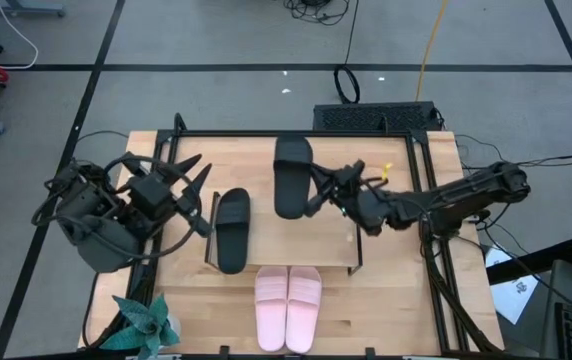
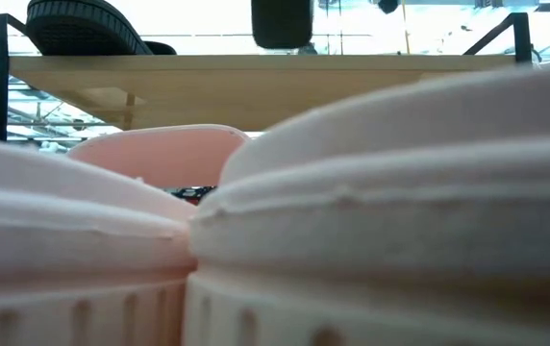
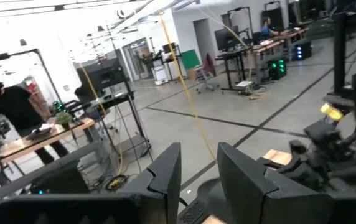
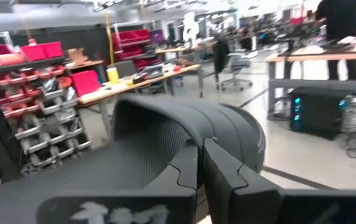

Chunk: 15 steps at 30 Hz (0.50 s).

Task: Pick and place slides into the shelf
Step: Put the black slide on the shelf

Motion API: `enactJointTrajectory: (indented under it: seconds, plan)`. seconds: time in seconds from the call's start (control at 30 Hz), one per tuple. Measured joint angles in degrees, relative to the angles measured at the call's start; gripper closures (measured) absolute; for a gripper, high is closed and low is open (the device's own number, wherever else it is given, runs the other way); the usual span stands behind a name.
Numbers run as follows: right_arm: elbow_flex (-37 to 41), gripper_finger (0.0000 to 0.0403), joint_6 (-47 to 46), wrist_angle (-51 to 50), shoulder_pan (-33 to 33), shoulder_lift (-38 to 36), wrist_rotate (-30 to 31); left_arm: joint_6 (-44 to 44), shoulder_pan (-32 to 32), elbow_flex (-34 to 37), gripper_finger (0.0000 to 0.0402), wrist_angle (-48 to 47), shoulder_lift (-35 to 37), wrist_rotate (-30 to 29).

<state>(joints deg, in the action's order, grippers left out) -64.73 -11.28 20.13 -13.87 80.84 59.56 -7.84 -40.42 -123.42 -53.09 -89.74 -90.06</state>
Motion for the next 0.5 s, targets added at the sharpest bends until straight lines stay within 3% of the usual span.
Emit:
enactJointTrajectory:
  seconds: [0.23, 0.5]
  plan:
    - [-0.29, 0.0402, -1.37, 1.95, -7.02, 2.64, 8.50, 0.26, -0.68, 0.00, 0.0293, -0.81, 0.11, 0.02]
    - [-1.63, 0.0403, -1.76, 8.30, -9.06, 8.48, 9.35, 0.20, -0.66, 0.00, 0.0293, -0.76, 0.11, 0.04]
